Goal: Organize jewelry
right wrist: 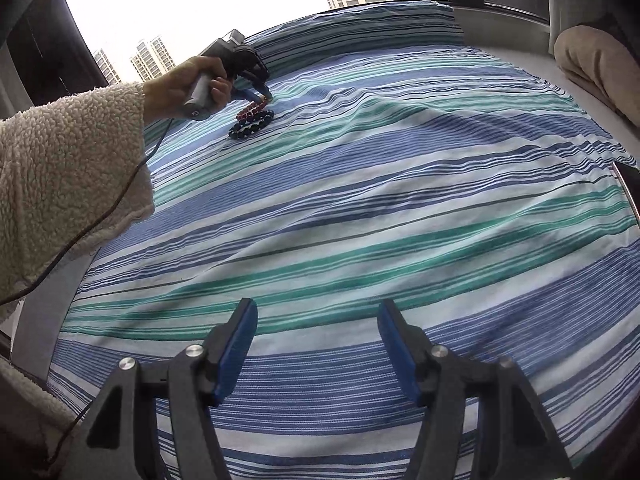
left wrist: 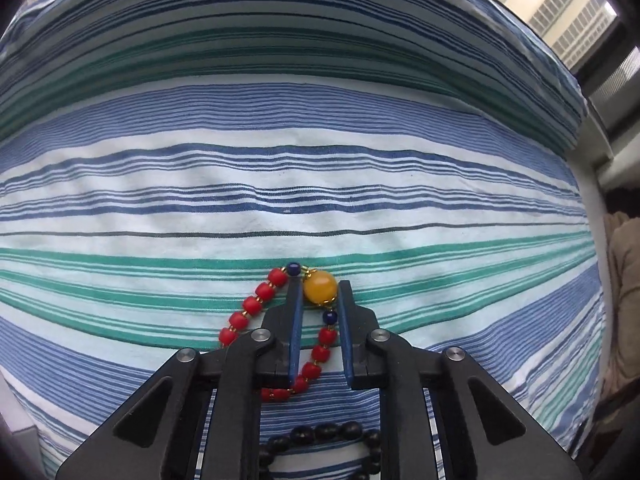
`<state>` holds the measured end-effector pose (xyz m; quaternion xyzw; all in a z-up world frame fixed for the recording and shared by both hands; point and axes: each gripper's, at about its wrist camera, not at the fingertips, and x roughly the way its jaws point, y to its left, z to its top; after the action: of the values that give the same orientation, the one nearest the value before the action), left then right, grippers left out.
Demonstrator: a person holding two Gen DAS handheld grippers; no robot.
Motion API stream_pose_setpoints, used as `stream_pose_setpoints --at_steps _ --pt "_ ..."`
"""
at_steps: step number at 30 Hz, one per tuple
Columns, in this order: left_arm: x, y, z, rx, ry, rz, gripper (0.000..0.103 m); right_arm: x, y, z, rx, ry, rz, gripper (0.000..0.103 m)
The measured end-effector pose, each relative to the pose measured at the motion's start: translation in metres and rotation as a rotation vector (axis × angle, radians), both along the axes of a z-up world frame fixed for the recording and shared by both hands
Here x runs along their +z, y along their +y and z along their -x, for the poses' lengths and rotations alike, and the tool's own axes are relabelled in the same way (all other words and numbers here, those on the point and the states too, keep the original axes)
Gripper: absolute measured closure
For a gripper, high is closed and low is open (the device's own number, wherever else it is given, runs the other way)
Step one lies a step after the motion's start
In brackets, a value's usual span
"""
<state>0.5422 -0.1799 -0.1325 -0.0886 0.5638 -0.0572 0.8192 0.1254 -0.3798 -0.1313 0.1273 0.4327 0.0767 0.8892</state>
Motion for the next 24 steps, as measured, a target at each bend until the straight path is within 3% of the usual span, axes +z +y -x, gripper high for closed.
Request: stream_pose_setpoints --at_steps 5,14,19,24 --pt "0.03 0.027 0.037 0.013 -0.08 0.089 0.088 0.001 -0.001 0.003 -0.015 -0.001 0.006 0.039" --pt "0.128 0.113 0.17 -0.077 -0.237 0.18 0.088 0.022 0.012 0.012 -0.001 -0.056 0.023 0.039" --pt "0.155 0.178 0.256 -0.128 -0.202 0.069 0.088 0.027 0.023 0.015 0.02 -0.076 0.032 0.039" --pt "0.127 0.191 0.303 -0.189 -0.078 -0.11 0.088 0.027 0.036 0.017 0.049 -0.069 0.033 0.039"
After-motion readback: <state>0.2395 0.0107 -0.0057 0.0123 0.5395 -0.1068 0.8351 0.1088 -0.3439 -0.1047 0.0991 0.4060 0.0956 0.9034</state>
